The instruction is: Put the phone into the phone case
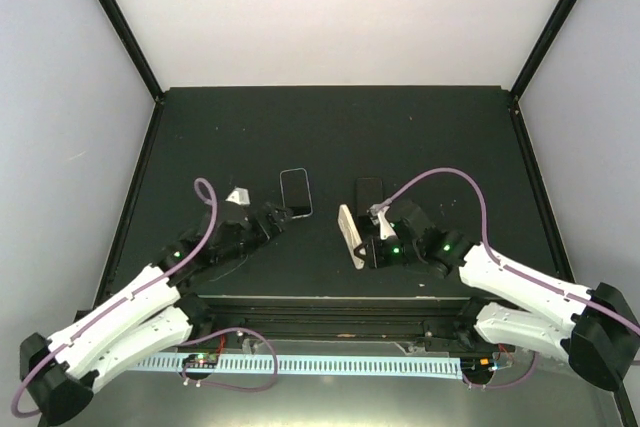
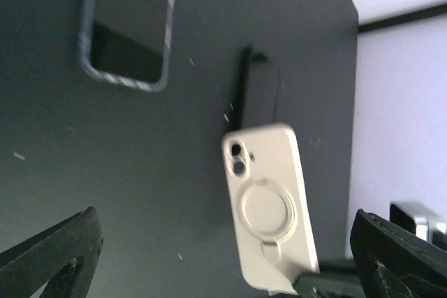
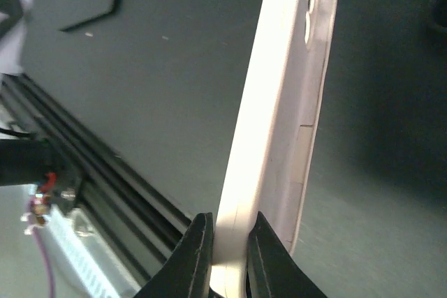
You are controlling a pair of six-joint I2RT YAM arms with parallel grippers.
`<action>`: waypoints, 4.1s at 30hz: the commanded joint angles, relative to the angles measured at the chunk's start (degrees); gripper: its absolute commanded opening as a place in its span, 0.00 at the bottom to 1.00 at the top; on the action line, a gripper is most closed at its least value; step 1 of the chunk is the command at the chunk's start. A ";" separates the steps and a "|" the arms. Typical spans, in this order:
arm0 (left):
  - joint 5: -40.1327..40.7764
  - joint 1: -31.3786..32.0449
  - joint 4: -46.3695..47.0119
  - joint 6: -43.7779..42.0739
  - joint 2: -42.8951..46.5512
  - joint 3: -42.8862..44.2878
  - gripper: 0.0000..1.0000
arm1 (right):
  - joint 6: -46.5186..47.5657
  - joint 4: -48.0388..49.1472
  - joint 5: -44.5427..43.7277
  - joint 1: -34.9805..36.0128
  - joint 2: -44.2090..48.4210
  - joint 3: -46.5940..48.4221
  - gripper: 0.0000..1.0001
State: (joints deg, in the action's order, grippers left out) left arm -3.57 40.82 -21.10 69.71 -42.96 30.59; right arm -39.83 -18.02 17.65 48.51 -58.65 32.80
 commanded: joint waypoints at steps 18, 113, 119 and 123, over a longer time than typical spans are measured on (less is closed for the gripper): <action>29.61 -7.62 -31.72 5.82 6.55 7.34 0.99 | 1.05 -6.39 -12.69 11.42 -20.27 11.95 0.21; -7.73 -46.03 -24.63 16.01 -42.61 9.91 0.66 | 5.89 -4.39 -27.49 11.86 12.24 5.30 1.00; -9.27 -43.18 -22.49 14.27 -39.99 6.88 0.64 | 5.23 -3.71 -29.02 11.87 17.93 3.98 1.00; -10.13 -40.49 -23.14 13.10 -38.68 6.91 0.64 | 5.03 -3.07 -30.88 11.87 21.45 3.01 1.00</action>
State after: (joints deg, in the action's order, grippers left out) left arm -11.70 -2.24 -40.60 84.97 -81.45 39.68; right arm -33.98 -22.37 -9.63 60.29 -40.21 36.73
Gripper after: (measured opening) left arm 0.642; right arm 0.999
